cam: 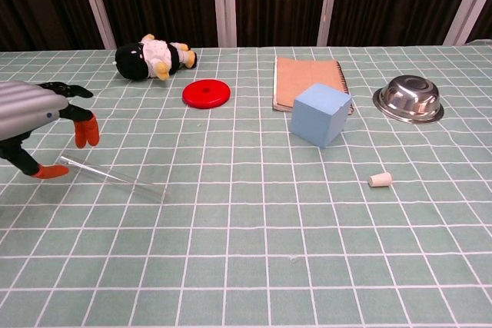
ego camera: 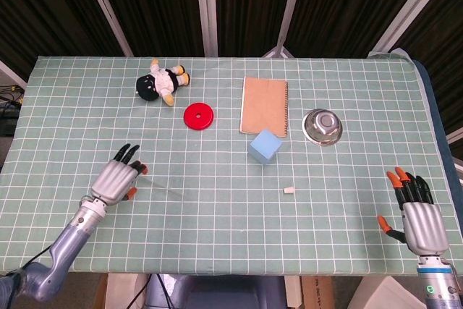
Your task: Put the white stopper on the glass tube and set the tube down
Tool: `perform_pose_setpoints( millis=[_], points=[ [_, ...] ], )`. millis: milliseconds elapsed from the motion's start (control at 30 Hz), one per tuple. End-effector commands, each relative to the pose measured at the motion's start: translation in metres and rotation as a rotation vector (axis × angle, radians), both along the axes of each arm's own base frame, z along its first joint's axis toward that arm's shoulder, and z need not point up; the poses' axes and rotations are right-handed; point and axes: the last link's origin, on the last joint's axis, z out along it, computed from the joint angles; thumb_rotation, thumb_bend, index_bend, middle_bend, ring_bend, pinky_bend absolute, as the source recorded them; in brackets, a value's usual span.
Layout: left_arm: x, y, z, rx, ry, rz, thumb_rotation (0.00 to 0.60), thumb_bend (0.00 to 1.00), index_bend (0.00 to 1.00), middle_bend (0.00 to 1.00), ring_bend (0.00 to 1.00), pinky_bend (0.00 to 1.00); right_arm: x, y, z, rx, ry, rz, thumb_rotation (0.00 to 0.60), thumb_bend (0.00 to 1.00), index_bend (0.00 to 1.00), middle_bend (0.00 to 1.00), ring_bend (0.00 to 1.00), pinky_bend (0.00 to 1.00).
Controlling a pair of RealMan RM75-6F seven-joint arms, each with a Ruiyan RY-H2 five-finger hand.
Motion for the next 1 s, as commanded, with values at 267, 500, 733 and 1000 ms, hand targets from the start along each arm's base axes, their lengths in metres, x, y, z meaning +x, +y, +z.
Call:
perform_pose_setpoints(
  millis=[267, 500, 733, 1000],
  points=[
    [0.006, 0.01, -0.015, -0.015, 0.053, 0.01, 0.6, 0.41, 0.41, 0.39, 0.05, 0.0, -0.001, 0.0, 0.001, -0.001, -0.008, -0.01, 0.6, 0.32, 0.0, 0.0, 0.0, 0.0],
    [0.006, 0.012, -0.022, -0.025, 0.059, 0.026, 0.6, 0.42, 0.45, 0.35, 0.05, 0.0, -0.001, 0.0, 0.001, -0.002, -0.011, -0.01, 0.6, 0.32, 0.0, 0.0, 0.0, 0.0],
    [0.01, 0.01, -0.029, -0.04, 0.075, 0.02, 0.6, 0.42, 0.46, 0.34, 0.05, 0.0, -0.001, 0.0, 0.001, -0.001, -0.013, -0.01, 0.6, 0.32, 0.0, 0.0, 0.0, 0.0],
    [0.014, 0.011, -0.034, -0.04, 0.087, 0.013, 0.6, 0.44, 0.48, 0.34, 0.05, 0.0, -0.001, 0.0, 0.001, 0.0, -0.024, -0.013, 0.6, 0.32, 0.0, 0.0, 0.0, 0.0]
  ],
)
